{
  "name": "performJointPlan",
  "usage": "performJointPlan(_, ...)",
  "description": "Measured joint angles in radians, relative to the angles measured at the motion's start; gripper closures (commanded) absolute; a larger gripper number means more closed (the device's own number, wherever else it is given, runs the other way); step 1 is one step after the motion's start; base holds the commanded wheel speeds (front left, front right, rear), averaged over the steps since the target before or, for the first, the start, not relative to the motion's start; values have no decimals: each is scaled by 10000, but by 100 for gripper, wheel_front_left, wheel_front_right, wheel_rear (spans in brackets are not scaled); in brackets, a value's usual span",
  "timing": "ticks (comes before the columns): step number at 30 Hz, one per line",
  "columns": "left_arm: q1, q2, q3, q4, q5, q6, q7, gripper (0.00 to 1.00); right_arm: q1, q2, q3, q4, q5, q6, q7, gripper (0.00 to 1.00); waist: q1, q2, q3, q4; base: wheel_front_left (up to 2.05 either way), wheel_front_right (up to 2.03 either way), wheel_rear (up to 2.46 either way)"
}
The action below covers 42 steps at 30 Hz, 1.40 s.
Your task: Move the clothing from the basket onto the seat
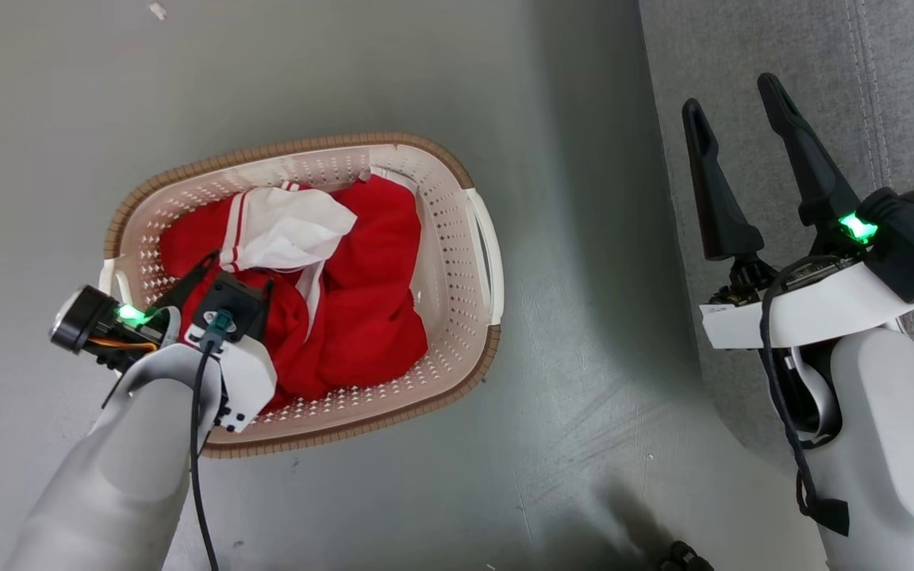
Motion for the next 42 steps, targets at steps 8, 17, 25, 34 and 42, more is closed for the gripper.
performJointPlan(8,-442,50,115,374,0,161,2,0,-389,-4,148,2,69,0,0,0,0,0,493,-121,0,0,0)
performJointPlan(17,-835,46,125,846,12,249,92,60,-585,-4,259,6,71,0,-2,0,0,0,831,-191,0,0,0)
performJointPlan(25,-1008,-6,25,1266,98,251,100,100,-825,-8,226,105,71,0,-2,0,-1,0,857,-174,0,0,0)
performJointPlan(34,-1022,-349,94,1143,-104,234,-399,100,-976,-12,205,368,59,0,-2,0,-1,0,655,-50,0,0,0)
performJointPlan(42,-1021,-418,182,800,-276,111,-581,100,-993,-13,205,593,40,0,-2,0,-1,0,325,151,0,0,0)
